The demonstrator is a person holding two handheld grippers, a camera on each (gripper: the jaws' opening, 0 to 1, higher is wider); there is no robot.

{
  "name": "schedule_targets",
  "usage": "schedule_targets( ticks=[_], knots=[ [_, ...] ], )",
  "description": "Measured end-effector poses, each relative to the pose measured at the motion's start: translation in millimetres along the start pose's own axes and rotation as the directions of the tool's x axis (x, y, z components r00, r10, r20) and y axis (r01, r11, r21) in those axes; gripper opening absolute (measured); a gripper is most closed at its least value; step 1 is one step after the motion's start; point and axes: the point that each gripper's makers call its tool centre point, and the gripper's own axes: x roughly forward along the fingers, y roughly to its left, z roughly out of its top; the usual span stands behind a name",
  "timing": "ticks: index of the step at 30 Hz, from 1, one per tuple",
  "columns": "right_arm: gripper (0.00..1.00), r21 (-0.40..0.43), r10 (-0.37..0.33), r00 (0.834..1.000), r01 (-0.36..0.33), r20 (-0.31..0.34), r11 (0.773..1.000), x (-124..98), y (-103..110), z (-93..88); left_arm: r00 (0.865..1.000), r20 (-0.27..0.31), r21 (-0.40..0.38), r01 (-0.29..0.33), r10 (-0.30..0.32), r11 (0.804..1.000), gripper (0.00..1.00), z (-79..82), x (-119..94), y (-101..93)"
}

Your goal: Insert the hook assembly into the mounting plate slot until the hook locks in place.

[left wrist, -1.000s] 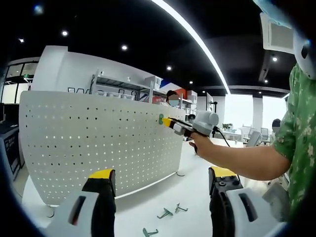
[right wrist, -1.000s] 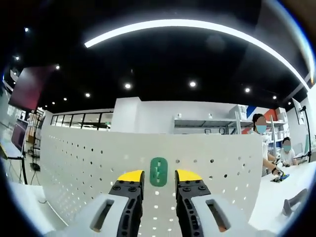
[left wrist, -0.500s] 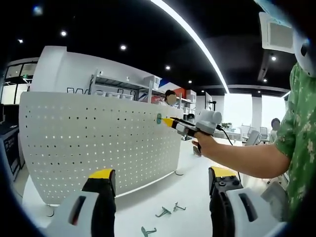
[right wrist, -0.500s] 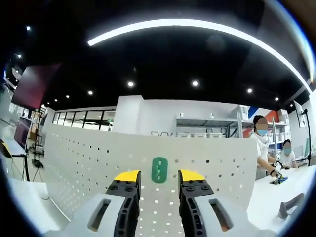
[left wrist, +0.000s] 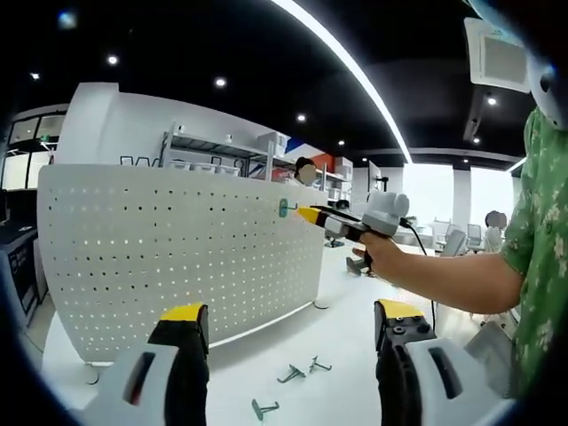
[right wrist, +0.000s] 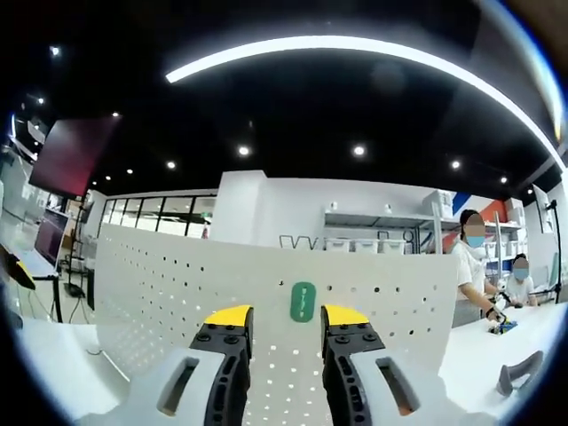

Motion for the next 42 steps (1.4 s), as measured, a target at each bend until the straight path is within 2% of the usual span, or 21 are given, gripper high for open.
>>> schedule_targets(
  ticks=[12,21,30,42],
  knots=[
    [0.3,0.001,0.021,1.0,-0.021,-0.015,1.0,-25,9,2.1,1.0,-0.01,0.016,0.007,-0.007,1.0,0.78,-2.9,-6,-9.4],
    [0.3,-0.001,0.057,0.997,-0.057,-0.053,0.998,-48,21,-7.9,1.0,-0.019,0.025,0.008,-0.008,1.0,0.78,-7.1,-11,-17.0],
    [0.3,-0.001,0.108,0.989,-0.109,-0.099,0.994,-73,40,-22.1,0.999,-0.04,0.03,0.009,-0.008,1.0,0.77,-16.5,-17,-23.5],
    [0.3,0.024,0.166,0.974,-0.164,-0.151,0.986,-100,62,-40.3,0.995,-0.094,0.038,0.017,-0.014,0.999,0.76,-39.4,-22,-30.5]
  ],
)
